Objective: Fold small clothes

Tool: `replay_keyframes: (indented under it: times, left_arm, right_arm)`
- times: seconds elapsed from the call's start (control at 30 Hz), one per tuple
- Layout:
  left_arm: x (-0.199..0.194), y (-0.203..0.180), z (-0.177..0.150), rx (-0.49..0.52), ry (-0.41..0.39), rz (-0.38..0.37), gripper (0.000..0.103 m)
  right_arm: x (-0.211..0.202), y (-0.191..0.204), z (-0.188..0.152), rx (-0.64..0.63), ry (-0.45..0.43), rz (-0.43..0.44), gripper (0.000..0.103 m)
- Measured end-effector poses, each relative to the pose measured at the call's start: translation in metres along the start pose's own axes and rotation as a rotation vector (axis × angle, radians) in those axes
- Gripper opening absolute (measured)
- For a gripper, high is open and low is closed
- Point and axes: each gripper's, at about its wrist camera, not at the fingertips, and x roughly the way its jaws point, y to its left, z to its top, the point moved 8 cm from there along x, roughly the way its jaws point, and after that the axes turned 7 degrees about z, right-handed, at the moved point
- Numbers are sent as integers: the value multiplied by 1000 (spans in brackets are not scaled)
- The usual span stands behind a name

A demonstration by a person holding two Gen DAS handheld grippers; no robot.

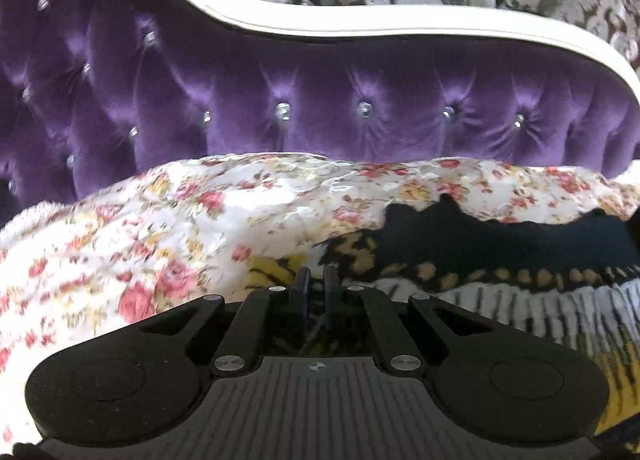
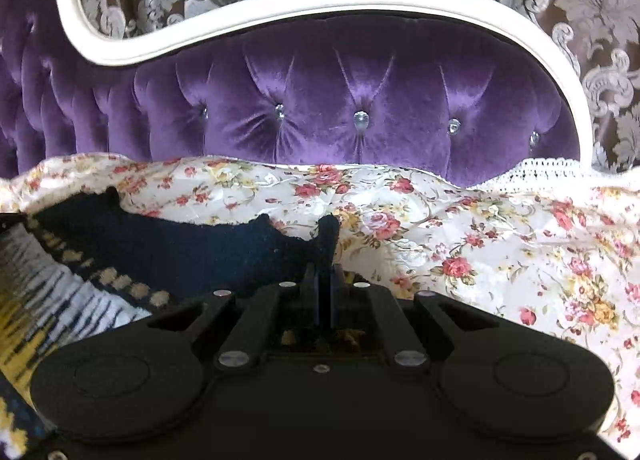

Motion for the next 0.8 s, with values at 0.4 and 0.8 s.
replay_keyframes:
  times: [0.4,0.8]
  left_arm:
    - [1,-13,-4,94,-40,78,7]
    - [2,-14,-6,106,-60,101,7]
  right_arm:
    - [7,6,-6,-50,8,-64,18]
    - [6,7,-5,-82,-8,-142,38]
